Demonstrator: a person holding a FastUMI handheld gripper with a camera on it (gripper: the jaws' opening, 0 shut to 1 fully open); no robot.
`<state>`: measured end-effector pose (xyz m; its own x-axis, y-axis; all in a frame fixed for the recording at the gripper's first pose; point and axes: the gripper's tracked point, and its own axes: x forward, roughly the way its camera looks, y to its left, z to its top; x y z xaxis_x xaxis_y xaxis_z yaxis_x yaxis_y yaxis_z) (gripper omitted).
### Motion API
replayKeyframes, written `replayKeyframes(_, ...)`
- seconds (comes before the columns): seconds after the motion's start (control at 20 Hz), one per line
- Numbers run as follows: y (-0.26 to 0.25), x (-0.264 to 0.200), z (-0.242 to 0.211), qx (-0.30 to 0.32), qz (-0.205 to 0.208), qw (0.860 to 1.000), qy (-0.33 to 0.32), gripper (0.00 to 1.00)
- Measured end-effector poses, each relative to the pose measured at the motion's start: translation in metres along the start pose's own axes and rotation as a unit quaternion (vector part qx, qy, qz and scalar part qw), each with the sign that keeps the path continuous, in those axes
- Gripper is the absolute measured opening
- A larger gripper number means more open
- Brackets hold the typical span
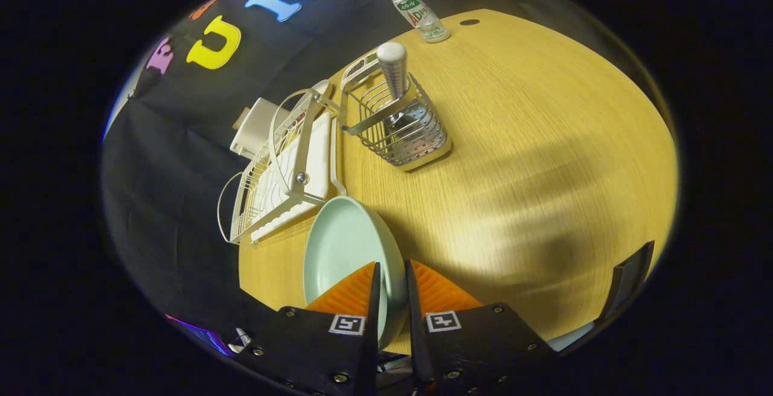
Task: Take the plate from the dish rack, then take the spoon from the basket and place it into the plate.
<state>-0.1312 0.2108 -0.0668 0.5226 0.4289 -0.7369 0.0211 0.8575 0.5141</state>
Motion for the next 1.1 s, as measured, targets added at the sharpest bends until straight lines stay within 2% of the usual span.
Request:
replayKeyframes(0.05,0.0,-0.004,0.007,-0.025,-0.003,1.0,-0.017,0.3)
replayKeyframes(0.1,0.001,-0.007,0.014,-0.056,-0.004,0.998,-0.038,0.34)
replayKeyframes(0.2,0.005,-0.018,0.029,-0.127,-0.007,0.988,-0.086,0.34)
replayKeyframes(0.4,0.018,-0.05,0.052,-0.24,-0.013,0.955,-0.174,0.34)
replayKeyframes(0.6,0.038,-0.098,0.082,-0.273,-0.011,0.919,-0.285,0.34)
replayKeyframes(0.75,0.041,-0.138,0.115,-0.291,-0.022,0.877,-0.381,0.34)
replayKeyframes(0.85,0.042,-0.15,0.129,-0.315,-0.034,0.853,-0.415,0.34)
replayKeyframes(0.95,0.039,-0.159,0.143,-0.321,-0.049,0.836,-0.442,0.34)
replayKeyframes(1.0,0.044,-0.155,0.142,-0.32,-0.039,0.836,-0.445,0.35)
replayKeyframes(1.1,0.048,-0.136,0.138,-0.322,-0.008,0.839,-0.439,0.88)
